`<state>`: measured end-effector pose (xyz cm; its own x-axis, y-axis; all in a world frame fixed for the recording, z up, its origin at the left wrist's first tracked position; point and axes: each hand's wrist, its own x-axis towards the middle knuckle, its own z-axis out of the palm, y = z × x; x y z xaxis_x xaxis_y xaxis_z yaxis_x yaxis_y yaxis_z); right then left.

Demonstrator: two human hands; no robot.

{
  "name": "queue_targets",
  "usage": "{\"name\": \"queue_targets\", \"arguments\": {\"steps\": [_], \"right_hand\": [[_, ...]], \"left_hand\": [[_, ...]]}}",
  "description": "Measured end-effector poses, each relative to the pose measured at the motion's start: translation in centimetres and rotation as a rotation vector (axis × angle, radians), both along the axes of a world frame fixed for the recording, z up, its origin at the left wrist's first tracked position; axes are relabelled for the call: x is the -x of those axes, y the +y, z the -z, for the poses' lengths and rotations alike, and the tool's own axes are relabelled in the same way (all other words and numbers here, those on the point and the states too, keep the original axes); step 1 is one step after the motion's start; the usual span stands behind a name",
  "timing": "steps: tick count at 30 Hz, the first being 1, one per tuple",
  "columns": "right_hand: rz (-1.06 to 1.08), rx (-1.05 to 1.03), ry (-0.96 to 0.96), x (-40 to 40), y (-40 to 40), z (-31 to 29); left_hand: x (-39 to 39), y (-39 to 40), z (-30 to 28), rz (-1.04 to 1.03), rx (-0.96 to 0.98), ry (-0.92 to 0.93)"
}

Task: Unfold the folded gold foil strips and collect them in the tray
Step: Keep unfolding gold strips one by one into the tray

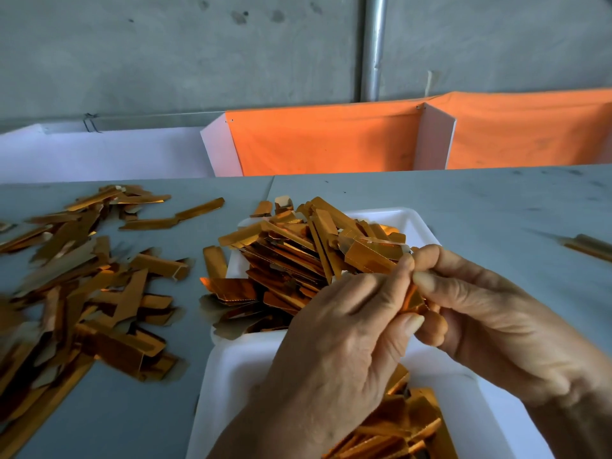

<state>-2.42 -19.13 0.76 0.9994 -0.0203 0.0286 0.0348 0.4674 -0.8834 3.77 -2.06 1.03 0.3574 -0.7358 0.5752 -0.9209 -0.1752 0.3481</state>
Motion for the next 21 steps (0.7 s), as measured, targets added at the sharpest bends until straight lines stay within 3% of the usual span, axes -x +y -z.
{"name": "queue_targets", "arguments": {"steps": [4, 6, 10, 15, 21], "right_hand": [[-0.013, 0.037, -0.001, 0.4, -0.2, -0.5], [0.002, 0.181, -0.005, 0.5, -0.1, -0.7], [0.016, 0.515, 0.177, 0.5, -0.2, -1.0], [-0.03, 0.738, 0.332, 0.6, -0.5, -1.0], [-0.112, 0.748, 0.429, 0.6, -0.7, -1.1]], "left_hand": [[0.3, -0.4, 0.4, -0.043, -0.001, -0.036], [0.1, -0.3, 0.5, -0.049, -0.026, -0.086], [0.0, -0.4, 1.0, -0.071, -0.09, -0.092], [-0.5, 0.1, 1.7, -0.07, -0.193, 0.091], [-1.0, -0.1, 2.2, 0.027, -0.292, 0.132]]}}
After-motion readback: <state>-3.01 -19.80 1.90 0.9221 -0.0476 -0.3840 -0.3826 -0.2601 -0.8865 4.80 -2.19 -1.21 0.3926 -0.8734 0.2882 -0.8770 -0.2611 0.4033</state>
